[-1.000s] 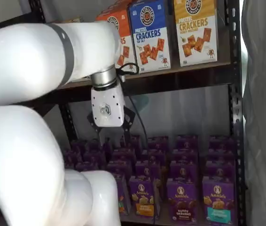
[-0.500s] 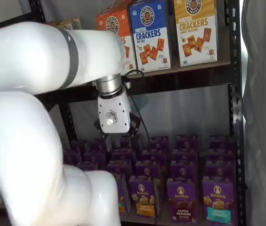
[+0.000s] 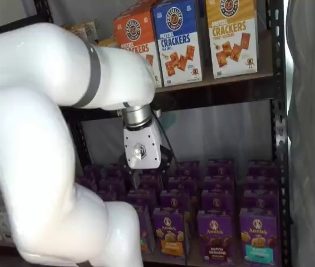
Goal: Pick up the purple box with a brown patch in the center, on the bottom shelf, the fifth box from the left
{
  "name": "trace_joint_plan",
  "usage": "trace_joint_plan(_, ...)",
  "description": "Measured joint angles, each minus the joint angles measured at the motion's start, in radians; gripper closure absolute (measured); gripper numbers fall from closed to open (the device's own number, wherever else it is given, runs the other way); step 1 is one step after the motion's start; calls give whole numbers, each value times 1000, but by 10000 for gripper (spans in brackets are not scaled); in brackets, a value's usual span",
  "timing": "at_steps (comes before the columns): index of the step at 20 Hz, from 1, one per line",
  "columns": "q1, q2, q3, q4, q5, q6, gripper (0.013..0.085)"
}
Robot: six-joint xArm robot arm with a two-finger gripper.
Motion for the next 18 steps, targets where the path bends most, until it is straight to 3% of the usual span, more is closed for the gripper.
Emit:
trace_joint_plan(9,-12,171,66,-11,-252,-7,130)
trace_joint_plan(13,-16,331,72,-16,-432,-8,130)
trace_joint_plan(18,-21,513,35,-5,-595,-23,130)
